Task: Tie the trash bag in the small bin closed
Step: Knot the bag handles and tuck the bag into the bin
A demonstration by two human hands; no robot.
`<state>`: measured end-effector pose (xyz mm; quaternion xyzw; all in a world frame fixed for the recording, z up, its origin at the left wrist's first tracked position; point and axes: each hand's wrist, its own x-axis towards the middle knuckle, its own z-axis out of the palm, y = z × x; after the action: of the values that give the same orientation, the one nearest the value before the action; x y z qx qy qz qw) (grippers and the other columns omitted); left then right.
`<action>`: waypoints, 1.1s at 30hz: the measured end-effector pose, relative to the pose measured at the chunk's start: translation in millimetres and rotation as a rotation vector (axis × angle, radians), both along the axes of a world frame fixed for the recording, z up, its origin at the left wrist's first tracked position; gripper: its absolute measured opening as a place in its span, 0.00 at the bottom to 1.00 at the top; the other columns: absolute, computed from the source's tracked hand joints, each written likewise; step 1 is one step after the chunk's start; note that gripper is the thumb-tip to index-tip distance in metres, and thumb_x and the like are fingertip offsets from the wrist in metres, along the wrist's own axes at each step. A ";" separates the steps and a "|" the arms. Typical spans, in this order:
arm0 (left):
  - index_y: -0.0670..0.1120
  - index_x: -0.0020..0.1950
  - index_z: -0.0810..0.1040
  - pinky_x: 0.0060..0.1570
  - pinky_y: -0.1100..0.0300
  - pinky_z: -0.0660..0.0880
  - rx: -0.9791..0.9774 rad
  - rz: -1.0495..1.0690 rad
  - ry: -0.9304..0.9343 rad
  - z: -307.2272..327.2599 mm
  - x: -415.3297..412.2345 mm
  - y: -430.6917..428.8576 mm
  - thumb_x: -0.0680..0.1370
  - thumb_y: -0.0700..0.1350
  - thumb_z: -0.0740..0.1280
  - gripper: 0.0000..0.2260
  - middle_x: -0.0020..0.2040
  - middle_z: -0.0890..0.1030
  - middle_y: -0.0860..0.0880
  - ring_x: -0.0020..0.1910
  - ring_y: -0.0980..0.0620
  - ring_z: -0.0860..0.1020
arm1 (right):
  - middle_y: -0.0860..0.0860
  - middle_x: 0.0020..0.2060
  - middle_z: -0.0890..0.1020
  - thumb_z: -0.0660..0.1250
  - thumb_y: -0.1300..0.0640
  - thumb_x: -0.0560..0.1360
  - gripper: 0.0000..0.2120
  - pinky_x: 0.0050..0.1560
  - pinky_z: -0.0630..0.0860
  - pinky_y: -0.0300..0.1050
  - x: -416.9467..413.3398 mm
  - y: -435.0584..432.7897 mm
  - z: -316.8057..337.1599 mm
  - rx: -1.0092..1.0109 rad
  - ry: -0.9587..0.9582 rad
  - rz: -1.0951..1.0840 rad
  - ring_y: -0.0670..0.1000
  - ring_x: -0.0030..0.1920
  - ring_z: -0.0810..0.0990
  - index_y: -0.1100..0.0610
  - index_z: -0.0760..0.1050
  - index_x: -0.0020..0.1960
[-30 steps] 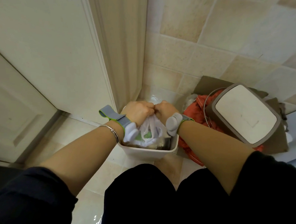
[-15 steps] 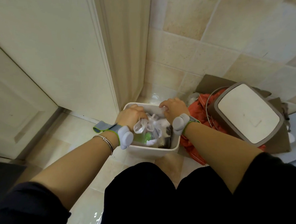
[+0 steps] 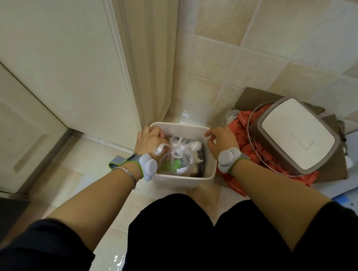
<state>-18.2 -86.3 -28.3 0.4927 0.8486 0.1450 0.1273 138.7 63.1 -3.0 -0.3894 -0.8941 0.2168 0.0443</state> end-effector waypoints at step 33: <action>0.37 0.50 0.73 0.20 0.64 0.78 0.229 1.019 -1.586 -20.9 22.7 5.6 0.80 0.35 0.53 0.09 0.68 0.72 0.36 0.62 0.41 0.77 | 0.59 0.48 0.83 0.60 0.64 0.72 0.11 0.56 0.74 0.53 -3.2 3.9 5.3 -0.054 0.061 -0.135 0.61 0.53 0.76 0.58 0.79 0.50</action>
<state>4.6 -80.7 -49.2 -0.1694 0.6082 0.5576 0.5389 135.6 67.0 2.3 -0.4431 -0.8578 0.2492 0.0752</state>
